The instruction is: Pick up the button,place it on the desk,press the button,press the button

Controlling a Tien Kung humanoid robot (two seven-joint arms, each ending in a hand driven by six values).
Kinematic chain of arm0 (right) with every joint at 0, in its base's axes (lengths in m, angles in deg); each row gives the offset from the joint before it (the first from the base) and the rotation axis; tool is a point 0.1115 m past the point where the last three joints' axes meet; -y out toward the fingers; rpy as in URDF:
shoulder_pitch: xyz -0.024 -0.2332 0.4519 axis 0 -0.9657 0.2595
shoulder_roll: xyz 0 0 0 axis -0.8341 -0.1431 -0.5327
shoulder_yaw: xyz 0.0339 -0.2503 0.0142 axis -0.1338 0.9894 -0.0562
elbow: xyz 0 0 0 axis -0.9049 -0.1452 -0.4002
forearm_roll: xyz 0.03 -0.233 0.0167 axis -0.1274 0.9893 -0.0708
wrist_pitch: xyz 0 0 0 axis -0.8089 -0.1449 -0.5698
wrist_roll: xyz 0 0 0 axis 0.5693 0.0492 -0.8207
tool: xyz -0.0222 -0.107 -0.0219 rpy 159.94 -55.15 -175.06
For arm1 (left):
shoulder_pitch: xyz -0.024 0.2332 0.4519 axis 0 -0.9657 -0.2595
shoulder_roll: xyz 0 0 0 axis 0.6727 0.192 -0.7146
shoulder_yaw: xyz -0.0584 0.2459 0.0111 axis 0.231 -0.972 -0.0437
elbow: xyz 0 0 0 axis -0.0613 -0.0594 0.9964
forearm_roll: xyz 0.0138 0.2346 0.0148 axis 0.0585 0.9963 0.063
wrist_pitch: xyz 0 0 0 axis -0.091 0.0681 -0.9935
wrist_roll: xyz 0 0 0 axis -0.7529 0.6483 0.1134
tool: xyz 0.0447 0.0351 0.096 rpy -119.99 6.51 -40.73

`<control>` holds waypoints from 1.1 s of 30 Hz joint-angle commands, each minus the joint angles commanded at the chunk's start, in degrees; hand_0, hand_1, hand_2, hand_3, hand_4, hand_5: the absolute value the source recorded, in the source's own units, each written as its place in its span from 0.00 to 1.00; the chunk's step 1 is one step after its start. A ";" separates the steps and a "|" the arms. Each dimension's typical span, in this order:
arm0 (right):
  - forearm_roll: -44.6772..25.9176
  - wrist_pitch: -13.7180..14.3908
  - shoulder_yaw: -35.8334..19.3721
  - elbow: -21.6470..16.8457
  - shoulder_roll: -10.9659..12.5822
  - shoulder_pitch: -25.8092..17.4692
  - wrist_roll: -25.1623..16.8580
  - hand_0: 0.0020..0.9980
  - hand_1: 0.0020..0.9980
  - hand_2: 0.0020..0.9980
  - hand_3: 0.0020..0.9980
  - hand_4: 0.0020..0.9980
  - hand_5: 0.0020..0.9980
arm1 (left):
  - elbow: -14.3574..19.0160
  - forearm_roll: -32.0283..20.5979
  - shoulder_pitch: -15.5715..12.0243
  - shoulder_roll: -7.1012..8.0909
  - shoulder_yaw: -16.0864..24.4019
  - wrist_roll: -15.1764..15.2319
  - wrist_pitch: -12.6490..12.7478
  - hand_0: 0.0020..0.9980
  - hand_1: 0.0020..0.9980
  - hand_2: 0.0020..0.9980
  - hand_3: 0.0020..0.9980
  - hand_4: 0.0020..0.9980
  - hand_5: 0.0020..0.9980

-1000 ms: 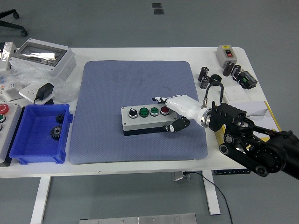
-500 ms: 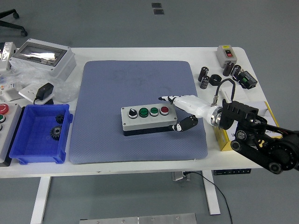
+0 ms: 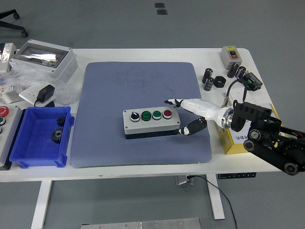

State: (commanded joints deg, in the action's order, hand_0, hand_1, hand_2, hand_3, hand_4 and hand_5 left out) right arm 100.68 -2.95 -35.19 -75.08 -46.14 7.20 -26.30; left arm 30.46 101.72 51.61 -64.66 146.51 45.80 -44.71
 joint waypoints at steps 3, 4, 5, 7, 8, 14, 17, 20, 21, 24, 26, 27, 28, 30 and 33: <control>-1.43 0.69 1.45 -0.78 0.16 0.02 0.43 0.93 0.86 0.97 1.00 0.76 0.19 | -0.02 0.05 0.04 -0.02 0.03 0.07 -0.01 0.67 0.54 0.49 0.55 0.28 0.00; -1.85 1.17 2.05 -1.21 0.20 0.00 0.74 0.93 0.86 0.97 1.00 0.76 0.19 | -0.03 0.07 0.06 -0.03 0.03 0.10 -0.02 0.67 0.54 0.49 0.55 0.28 0.00; -2.24 1.64 2.58 -1.62 0.24 -0.05 1.01 0.93 0.86 0.97 1.00 0.76 0.19 | -0.05 0.07 0.07 -0.04 0.03 0.13 -0.03 0.67 0.54 0.49 0.55 0.28 0.00; -2.56 2.39 3.10 -2.04 0.34 -0.18 1.22 0.93 0.86 0.97 1.00 0.76 0.19 | -0.04 0.03 0.06 -0.05 0.00 0.11 -0.02 0.67 0.54 0.49 0.55 0.28 0.00; -2.59 2.80 3.25 -2.17 0.38 -0.25 1.24 0.93 0.86 0.97 1.00 0.76 0.19 | -0.03 0.00 0.05 -0.05 -0.02 0.10 -0.01 0.67 0.54 0.49 0.55 0.28 0.00; -1.44 6.60 0.66 -3.16 0.68 -2.22 0.61 0.92 0.85 0.95 1.00 0.73 0.20 | 0.00 -0.12 -0.04 -0.07 0.02 0.14 0.07 0.67 0.54 0.49 0.55 0.27 0.00; 0.16 7.64 -3.21 -4.71 1.57 -4.48 0.33 0.92 0.84 0.95 1.00 0.71 0.19 | -0.01 -0.34 -0.11 -0.27 -0.07 0.20 0.11 0.67 0.54 0.49 0.55 0.27 0.00; 0.35 6.88 -7.14 -7.70 3.82 -6.63 0.30 0.92 0.84 0.95 1.00 0.71 0.19 | -0.01 -0.67 -0.18 -0.45 -0.27 0.19 0.13 0.67 0.54 0.49 0.55 0.27 0.00; -1.02 5.84 -8.95 -9.30 5.30 -7.70 0.72 0.92 0.86 0.96 1.00 0.73 0.20 | 0.00 -0.75 -0.19 -0.47 -0.30 0.19 0.12 0.67 0.54 0.49 0.55 0.27 0.00; -5.02 4.42 -12.83 -12.74 8.55 -9.68 3.15 0.92 0.86 0.96 1.00 0.73 0.20 | 0.04 -0.93 -0.29 -0.37 -0.37 0.16 0.10 0.67 0.54 0.49 0.55 0.27 0.00; -8.09 2.40 -15.14 -14.55 10.53 -10.52 5.46 0.92 0.86 0.96 1.00 0.73 0.20 | 0.10 -1.16 -0.46 -0.20 -0.45 0.06 0.16 0.67 0.54 0.49 0.55 0.27 0.00; -9.51 1.22 -15.88 -15.05 11.15 -10.70 6.59 0.96 0.92 1.00 1.00 0.85 0.19 | 0.16 -1.22 -0.55 -0.12 -0.46 -0.06 0.18 0.67 0.54 0.49 0.55 0.27 0.00; -10.74 0.06 -16.16 -15.37 11.52 -10.78 7.70 0.96 0.92 1.00 1.00 0.85 0.19 | 0.24 -1.27 -0.62 -0.05 -0.47 -0.22 0.18 0.67 0.54 0.49 0.55 0.27 0.00; -12.98 -2.60 -16.37 -15.83 11.75 -10.80 10.11 0.96 0.92 1.00 1.00 0.85 0.19 | 0.39 -1.39 -0.75 0.05 -0.50 -0.52 0.18 0.67 0.54 0.49 0.55 0.27 0.00; -16.82 -7.53 -16.87 -16.80 11.54 -10.49 13.31 0.77 0.79 0.88 1.00 0.72 0.13 | 0.56 -1.48 -0.90 0.14 -0.51 -0.83 0.09 0.67 0.54 0.49 0.55 0.27 0.00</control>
State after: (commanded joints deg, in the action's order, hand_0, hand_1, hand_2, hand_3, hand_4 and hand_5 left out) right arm 83.86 -10.48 -52.06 -91.89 -34.60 -3.29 -12.99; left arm 31.02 100.24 50.71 -64.51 146.01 44.97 -44.62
